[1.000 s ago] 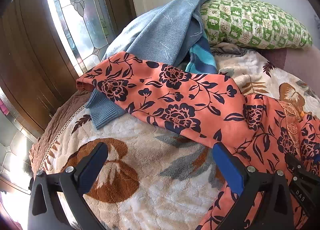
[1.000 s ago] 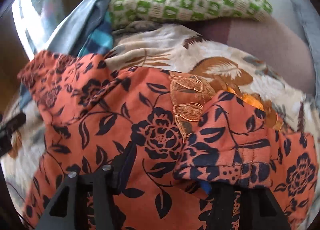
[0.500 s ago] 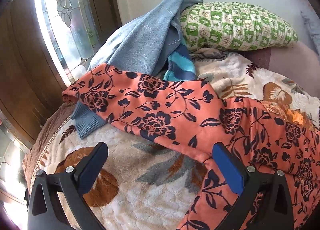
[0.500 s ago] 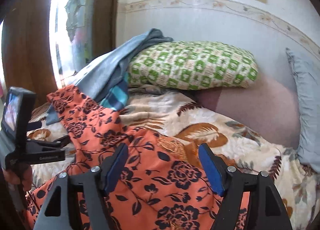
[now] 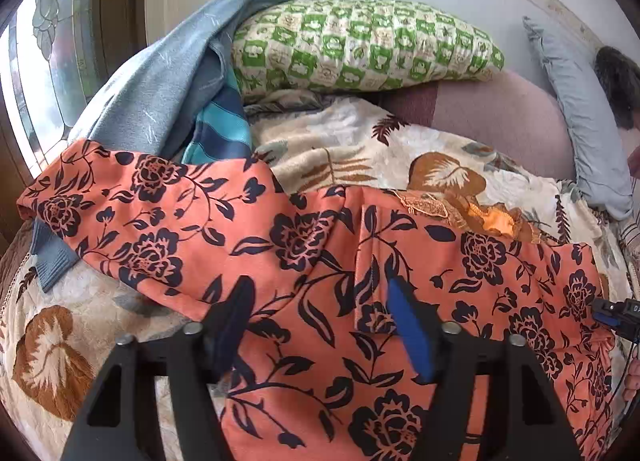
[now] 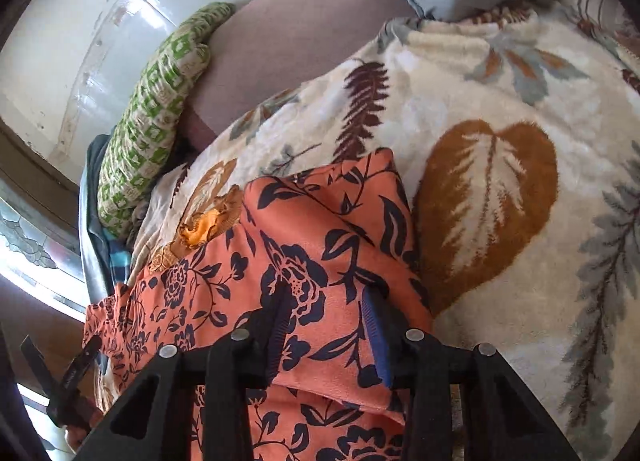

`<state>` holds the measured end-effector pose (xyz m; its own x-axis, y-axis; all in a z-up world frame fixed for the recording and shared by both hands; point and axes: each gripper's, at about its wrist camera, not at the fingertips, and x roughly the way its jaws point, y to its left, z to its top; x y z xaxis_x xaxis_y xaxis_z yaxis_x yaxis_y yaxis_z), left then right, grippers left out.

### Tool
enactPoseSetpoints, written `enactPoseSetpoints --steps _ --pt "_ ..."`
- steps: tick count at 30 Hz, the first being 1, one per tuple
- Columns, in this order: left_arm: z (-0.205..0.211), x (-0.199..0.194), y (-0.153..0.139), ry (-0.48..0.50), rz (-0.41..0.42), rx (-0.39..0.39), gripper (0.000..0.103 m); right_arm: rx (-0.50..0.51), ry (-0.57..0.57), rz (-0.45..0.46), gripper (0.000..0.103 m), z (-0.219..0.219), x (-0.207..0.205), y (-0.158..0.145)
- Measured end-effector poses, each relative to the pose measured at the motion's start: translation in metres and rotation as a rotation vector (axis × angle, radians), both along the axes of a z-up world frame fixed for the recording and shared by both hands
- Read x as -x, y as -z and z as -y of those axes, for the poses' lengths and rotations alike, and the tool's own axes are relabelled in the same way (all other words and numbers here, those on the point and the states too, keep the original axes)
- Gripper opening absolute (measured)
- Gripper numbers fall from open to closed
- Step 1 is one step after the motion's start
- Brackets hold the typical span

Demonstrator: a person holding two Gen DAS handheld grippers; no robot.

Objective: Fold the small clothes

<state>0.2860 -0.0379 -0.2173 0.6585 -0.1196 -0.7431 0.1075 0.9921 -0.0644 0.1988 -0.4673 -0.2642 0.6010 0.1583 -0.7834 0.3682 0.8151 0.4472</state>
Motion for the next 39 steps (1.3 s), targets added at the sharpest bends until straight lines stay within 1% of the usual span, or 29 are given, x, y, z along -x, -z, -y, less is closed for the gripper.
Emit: enactPoseSetpoints --steps 1,2,3,5,8,10,12,15,16,18,20,22,24,25,26,28,29,30,32,34,36,37,39 --pt "0.007 -0.005 0.002 -0.003 -0.022 -0.024 0.046 0.016 -0.013 -0.053 0.037 -0.003 -0.008 0.006" --pt "0.012 -0.011 0.004 -0.004 -0.038 -0.047 0.037 0.008 -0.011 -0.059 0.037 -0.002 -0.011 0.007" --pt "0.016 -0.015 0.004 -0.008 -0.051 -0.059 0.036 -0.012 -0.002 -0.053 0.037 0.002 -0.011 0.006" --pt "0.018 -0.024 0.004 -0.022 -0.085 -0.044 0.036 -0.062 0.015 0.002 0.039 0.008 -0.006 0.001" --pt "0.017 -0.037 0.005 -0.052 -0.148 0.013 0.036 -0.054 0.005 0.081 0.039 0.010 0.002 -0.011" --pt "0.018 -0.045 0.009 -0.051 -0.192 0.040 0.036 -0.084 -0.009 0.116 0.039 0.010 0.008 -0.016" --pt "0.021 -0.050 0.015 -0.052 -0.229 0.049 0.037 -0.108 -0.028 0.117 0.039 0.010 0.013 -0.019" --pt "0.025 -0.060 0.027 -0.050 -0.287 0.040 0.040 -0.067 -0.035 0.105 0.039 0.013 0.023 -0.022" --pt "0.023 -0.062 0.031 -0.063 -0.299 0.049 0.040 -0.052 -0.035 0.101 0.039 0.012 0.025 -0.021" --pt "0.020 -0.062 0.036 -0.074 -0.318 0.094 0.041 -0.051 -0.034 0.093 0.039 0.014 0.026 -0.018" --pt "0.019 -0.059 0.039 -0.072 -0.308 0.103 0.041 -0.061 -0.036 0.091 0.039 0.019 0.028 -0.015" --pt "0.022 -0.055 0.037 -0.056 -0.306 0.086 0.041 -0.057 -0.044 0.098 0.039 0.020 0.028 -0.014" --pt "0.025 -0.052 0.034 -0.030 -0.311 0.106 0.039 -0.053 -0.053 0.099 0.039 0.019 0.026 -0.014" --pt "0.027 -0.049 0.032 -0.020 -0.304 0.120 0.035 -0.055 -0.055 0.100 0.039 0.018 0.025 -0.015" --pt "0.030 -0.047 0.029 -0.017 -0.290 0.115 0.030 -0.059 -0.054 0.104 0.039 0.017 0.024 -0.015" --pt "0.035 -0.043 0.026 -0.006 -0.256 0.081 0.027 -0.068 -0.044 0.116 0.039 0.018 0.023 -0.016" --pt "0.037 -0.043 0.027 0.002 -0.254 0.071 0.022 -0.074 -0.034 0.127 0.039 0.020 0.023 -0.017" --pt "0.039 -0.044 0.029 0.006 -0.258 0.066 0.013 -0.085 -0.020 0.140 0.039 0.023 0.024 -0.018" --pt "0.039 -0.043 0.031 0.003 -0.256 0.061 0.009 -0.128 0.016 0.182 0.039 0.032 0.029 -0.021" --pt "0.038 -0.040 0.027 0.009 -0.236 0.090 0.006 -0.177 0.055 0.228 0.039 0.042 0.036 -0.024" --pt "0.036 -0.036 0.020 0.029 -0.226 0.155 0.004 -0.211 0.083 0.249 0.039 0.049 0.039 -0.024" --pt "0.036 -0.033 0.015 0.037 -0.220 0.179 0.004 -0.227 0.088 0.247 0.039 0.051 0.038 -0.024" --pt "0.035 -0.027 0.004 0.042 -0.205 0.202 0.003 -0.238 0.091 0.225 0.039 0.050 0.033 -0.020"
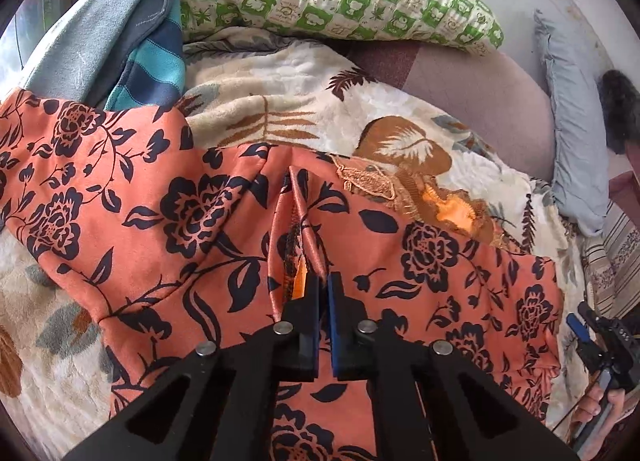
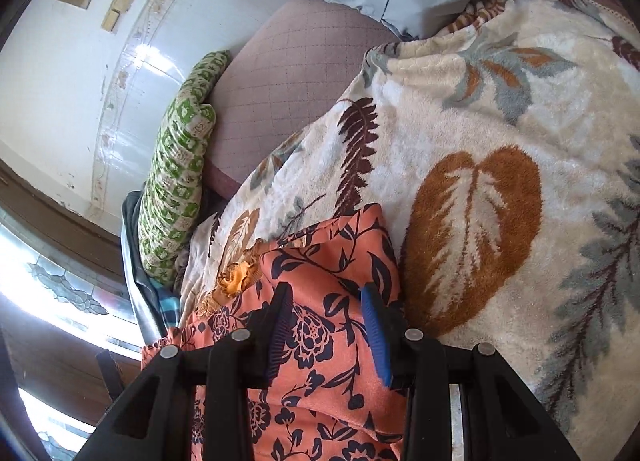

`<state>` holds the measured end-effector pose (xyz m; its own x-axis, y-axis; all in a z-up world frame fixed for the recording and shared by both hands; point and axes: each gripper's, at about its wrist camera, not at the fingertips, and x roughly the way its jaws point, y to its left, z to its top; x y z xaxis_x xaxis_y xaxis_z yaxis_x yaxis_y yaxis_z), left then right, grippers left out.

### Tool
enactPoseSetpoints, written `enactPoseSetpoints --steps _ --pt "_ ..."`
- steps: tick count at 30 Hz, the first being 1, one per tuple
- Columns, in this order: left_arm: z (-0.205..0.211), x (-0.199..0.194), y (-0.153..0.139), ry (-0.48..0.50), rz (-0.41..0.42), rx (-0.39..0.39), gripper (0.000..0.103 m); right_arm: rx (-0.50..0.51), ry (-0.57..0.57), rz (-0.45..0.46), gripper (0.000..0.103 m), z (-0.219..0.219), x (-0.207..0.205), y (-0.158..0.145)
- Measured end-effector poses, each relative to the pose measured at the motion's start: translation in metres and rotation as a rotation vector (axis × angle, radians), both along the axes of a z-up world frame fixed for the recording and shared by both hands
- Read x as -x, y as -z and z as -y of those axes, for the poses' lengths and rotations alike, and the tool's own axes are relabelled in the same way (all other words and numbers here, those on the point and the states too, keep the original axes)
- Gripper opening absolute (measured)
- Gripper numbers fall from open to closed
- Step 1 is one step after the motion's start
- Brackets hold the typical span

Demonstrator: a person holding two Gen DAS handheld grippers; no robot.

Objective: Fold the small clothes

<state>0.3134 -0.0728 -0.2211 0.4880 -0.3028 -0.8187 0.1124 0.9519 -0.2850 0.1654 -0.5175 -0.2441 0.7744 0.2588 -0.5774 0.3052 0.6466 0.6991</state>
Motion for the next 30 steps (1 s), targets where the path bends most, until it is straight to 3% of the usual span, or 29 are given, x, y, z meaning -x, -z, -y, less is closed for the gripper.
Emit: enactPoseSetpoints --steps 4,9,11,12,14,16,18,19,21,24,28,30 --pt "-0.018 0.014 -0.021 -0.038 0.045 -0.020 0.002 0.014 -0.028 -0.023 0.039 -0.010 -0.007 0.002" --pt "-0.052 0.019 -0.020 -0.124 0.030 -0.068 0.001 0.068 -0.035 0.007 0.039 -0.016 -0.004 -0.009" --pt "-0.060 0.021 -0.020 -0.135 0.030 -0.054 0.001 0.060 -0.035 0.020 0.040 -0.015 -0.002 -0.010" --pt "-0.061 0.022 -0.018 -0.120 0.016 -0.035 0.001 0.059 -0.038 0.018 0.051 -0.015 -0.002 -0.010" --pt "-0.057 0.020 -0.010 -0.080 -0.051 0.037 0.001 0.052 -0.054 0.007 0.055 -0.017 -0.003 -0.009" --pt "-0.052 0.020 0.000 -0.072 -0.117 0.115 0.012 0.039 -0.068 0.006 0.055 -0.019 -0.004 -0.007" --pt "-0.043 0.021 0.007 -0.077 -0.149 0.149 0.061 0.044 -0.077 0.005 0.055 -0.021 -0.005 -0.007" --pt "-0.040 0.022 0.009 -0.094 -0.144 0.145 0.067 0.048 -0.083 0.006 0.055 -0.023 -0.006 -0.008" --pt "-0.032 0.021 0.014 -0.104 -0.135 0.140 0.068 0.056 -0.096 0.005 0.055 -0.026 -0.007 -0.008" --pt "-0.022 0.018 0.025 -0.095 -0.189 0.158 0.068 0.062 -0.108 0.000 0.055 -0.028 -0.007 -0.007" --pt "-0.019 0.006 0.032 -0.157 -0.196 0.180 0.064 0.061 -0.108 -0.005 0.055 -0.029 -0.009 -0.005" --pt "-0.023 -0.002 0.042 -0.198 -0.247 0.202 0.049 0.062 -0.111 -0.003 0.055 -0.031 -0.010 -0.005"
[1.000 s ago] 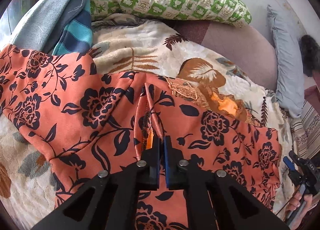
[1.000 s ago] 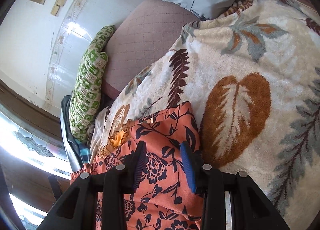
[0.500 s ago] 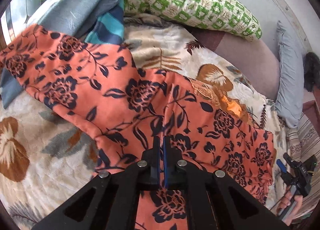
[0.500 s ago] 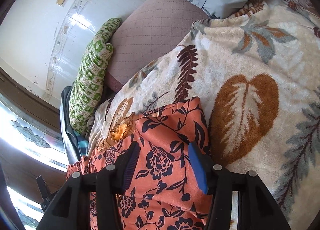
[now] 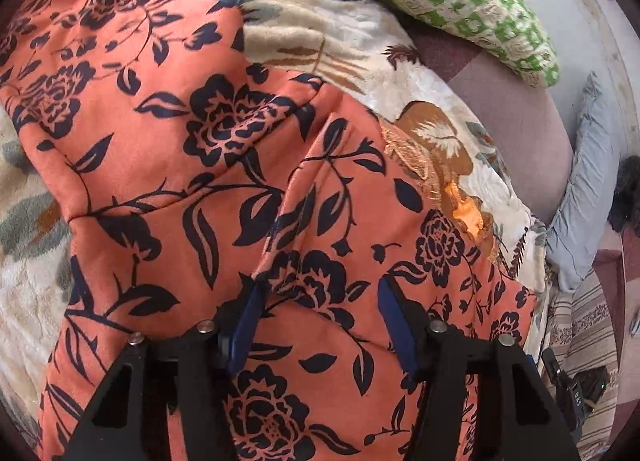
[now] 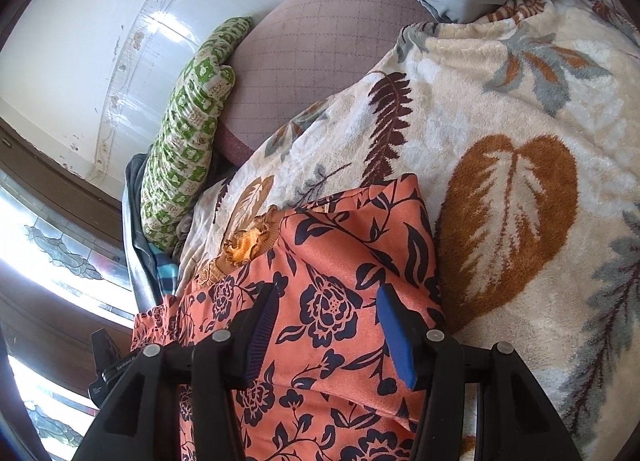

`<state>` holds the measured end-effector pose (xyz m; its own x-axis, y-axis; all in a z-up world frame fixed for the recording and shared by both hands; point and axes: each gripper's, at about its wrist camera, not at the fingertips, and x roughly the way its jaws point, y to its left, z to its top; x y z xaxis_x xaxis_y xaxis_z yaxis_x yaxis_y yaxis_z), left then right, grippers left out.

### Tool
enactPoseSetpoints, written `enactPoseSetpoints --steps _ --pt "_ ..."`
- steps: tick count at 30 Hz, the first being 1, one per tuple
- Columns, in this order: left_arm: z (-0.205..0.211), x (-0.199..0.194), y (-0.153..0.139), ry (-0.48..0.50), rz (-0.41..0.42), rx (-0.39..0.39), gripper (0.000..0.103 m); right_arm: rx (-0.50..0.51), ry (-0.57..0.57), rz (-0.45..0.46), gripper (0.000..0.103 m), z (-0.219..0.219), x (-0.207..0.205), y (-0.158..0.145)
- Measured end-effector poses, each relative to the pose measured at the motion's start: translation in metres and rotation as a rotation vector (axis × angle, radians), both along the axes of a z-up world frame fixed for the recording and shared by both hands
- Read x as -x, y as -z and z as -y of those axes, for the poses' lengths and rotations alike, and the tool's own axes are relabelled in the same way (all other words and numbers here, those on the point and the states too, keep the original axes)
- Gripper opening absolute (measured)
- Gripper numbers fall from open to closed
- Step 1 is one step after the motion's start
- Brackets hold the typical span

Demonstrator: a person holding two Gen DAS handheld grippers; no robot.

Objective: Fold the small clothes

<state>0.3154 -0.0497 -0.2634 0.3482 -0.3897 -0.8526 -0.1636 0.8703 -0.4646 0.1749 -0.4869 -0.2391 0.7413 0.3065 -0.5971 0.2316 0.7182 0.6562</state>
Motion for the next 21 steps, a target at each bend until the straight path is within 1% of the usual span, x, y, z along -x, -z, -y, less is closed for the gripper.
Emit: enactPoseSetpoints --steps 2,4,5,7,9,11,15,18,21 --pt "-0.003 -0.002 0.001 -0.035 0.009 0.016 0.044 0.012 -0.005 0.003 0.055 -0.001 0.000 -0.001" --pt "-0.003 -0.005 0.001 -0.040 0.020 0.036 0.025 0.022 -0.004 0.008 0.055 -0.002 0.000 -0.003" --pt "-0.002 -0.006 0.003 -0.040 0.016 0.045 0.011 0.022 -0.004 0.010 0.055 -0.003 0.000 -0.003" --pt "0.002 -0.008 0.005 -0.037 0.016 0.031 0.009 0.021 -0.010 0.010 0.055 -0.004 -0.001 -0.003" --pt "0.005 -0.006 0.004 -0.035 0.039 0.005 0.007 0.034 -0.018 0.012 0.055 -0.006 -0.001 -0.004" --pt "0.003 -0.002 0.001 -0.047 0.063 0.008 0.006 0.051 -0.025 0.019 0.055 -0.007 -0.001 -0.006" --pt "-0.001 0.009 -0.017 -0.039 0.125 0.006 0.006 0.049 -0.001 0.023 0.055 0.000 0.002 -0.006" --pt "-0.011 0.020 -0.032 -0.050 0.173 -0.043 0.006 0.008 0.045 0.037 0.055 0.014 0.007 -0.006" --pt "-0.021 0.024 -0.029 -0.051 0.152 -0.054 0.006 -0.049 0.074 0.062 0.055 0.024 0.011 -0.006"
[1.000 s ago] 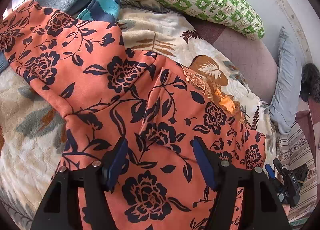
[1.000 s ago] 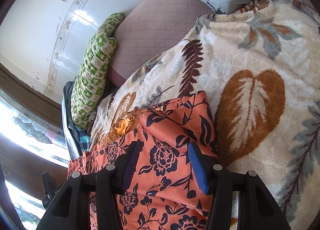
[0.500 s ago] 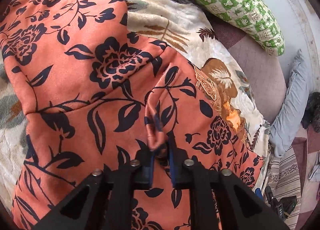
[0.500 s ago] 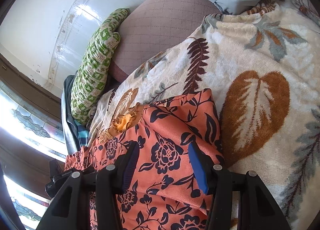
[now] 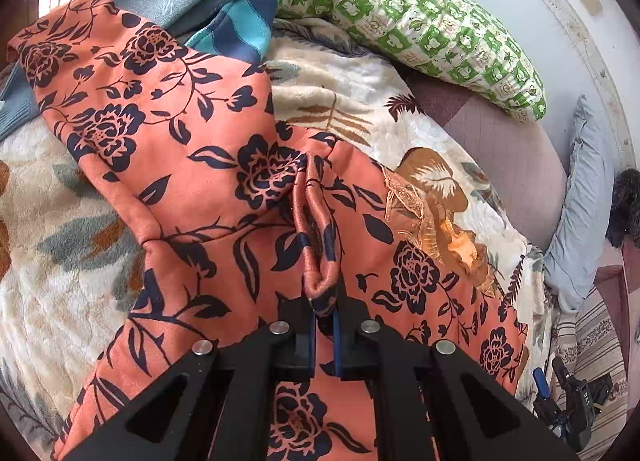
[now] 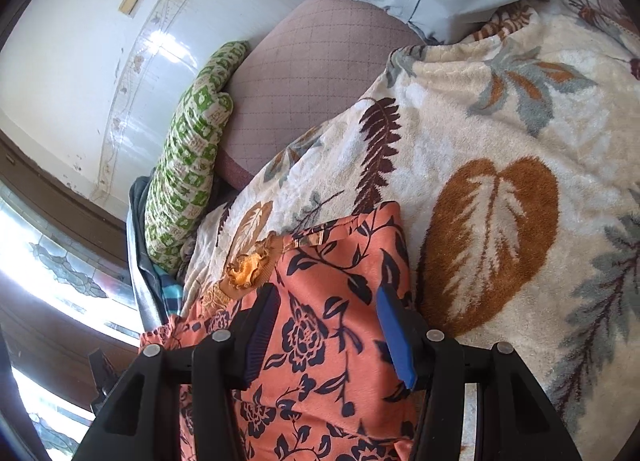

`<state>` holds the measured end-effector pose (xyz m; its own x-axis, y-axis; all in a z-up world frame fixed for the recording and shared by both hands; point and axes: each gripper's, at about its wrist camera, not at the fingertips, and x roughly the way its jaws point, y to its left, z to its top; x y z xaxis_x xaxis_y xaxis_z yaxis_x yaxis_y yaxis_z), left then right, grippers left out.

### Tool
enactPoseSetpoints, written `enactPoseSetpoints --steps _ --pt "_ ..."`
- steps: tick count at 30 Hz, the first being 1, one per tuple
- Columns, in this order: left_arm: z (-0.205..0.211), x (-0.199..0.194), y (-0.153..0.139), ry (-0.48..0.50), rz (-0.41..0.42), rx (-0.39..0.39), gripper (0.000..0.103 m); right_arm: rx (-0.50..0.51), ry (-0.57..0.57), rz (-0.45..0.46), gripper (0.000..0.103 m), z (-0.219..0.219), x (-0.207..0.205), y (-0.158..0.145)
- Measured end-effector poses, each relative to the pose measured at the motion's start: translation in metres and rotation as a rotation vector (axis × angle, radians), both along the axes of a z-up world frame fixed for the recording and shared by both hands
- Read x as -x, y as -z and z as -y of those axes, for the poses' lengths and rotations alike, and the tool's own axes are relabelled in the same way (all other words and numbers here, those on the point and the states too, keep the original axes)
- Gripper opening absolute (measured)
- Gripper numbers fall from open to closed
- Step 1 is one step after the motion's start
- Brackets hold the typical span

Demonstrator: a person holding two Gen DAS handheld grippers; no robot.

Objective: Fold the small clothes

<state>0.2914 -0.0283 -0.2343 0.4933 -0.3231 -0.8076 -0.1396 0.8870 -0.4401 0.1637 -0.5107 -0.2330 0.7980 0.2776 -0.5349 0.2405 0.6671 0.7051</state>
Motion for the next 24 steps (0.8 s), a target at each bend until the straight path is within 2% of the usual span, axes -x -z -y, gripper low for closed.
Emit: enactPoseSetpoints --steps 3,6,7,9,10,12,14,15,17,19,21,24 --pt "0.003 0.001 0.013 0.013 -0.045 -0.053 0.006 -0.018 -0.033 0.002 0.055 -0.006 -0.004 0.003" --pt "0.005 0.005 0.020 0.017 -0.048 -0.093 0.006 -0.024 -0.101 -0.016 0.055 -0.020 -0.014 0.012" --pt "0.006 0.006 0.021 0.020 -0.049 -0.098 0.006 -0.029 -0.138 -0.059 0.055 -0.024 -0.021 0.020" --pt "0.003 0.009 0.020 0.034 -0.047 -0.092 0.008 -0.006 -0.168 -0.215 0.054 -0.031 -0.033 0.044" --pt "0.001 0.009 0.019 0.037 -0.047 -0.084 0.009 0.004 -0.165 -0.224 0.051 -0.033 -0.033 0.049" --pt "-0.009 0.014 0.014 0.040 -0.039 -0.051 0.011 0.039 -0.162 -0.207 0.050 -0.035 -0.032 0.039" --pt "-0.019 0.022 0.008 0.052 -0.016 -0.023 0.013 0.111 -0.155 -0.126 0.051 -0.043 -0.027 0.019" --pt "-0.025 0.026 0.004 0.057 -0.002 -0.022 0.014 0.145 -0.167 -0.082 0.051 -0.048 -0.025 0.010" --pt "-0.044 0.038 -0.007 0.023 0.030 -0.075 0.016 0.187 -0.202 -0.041 0.051 -0.061 -0.025 0.001" --pt "-0.072 0.048 -0.016 -0.036 0.059 -0.094 0.029 0.198 -0.234 -0.099 0.052 -0.070 -0.032 0.012" --pt "-0.104 0.056 -0.024 -0.125 0.074 -0.123 0.055 0.193 -0.257 -0.251 0.053 -0.076 -0.043 0.040" --pt "-0.154 0.052 -0.030 -0.252 0.065 -0.133 0.061 0.233 -0.248 -0.223 0.052 -0.081 -0.040 0.036"
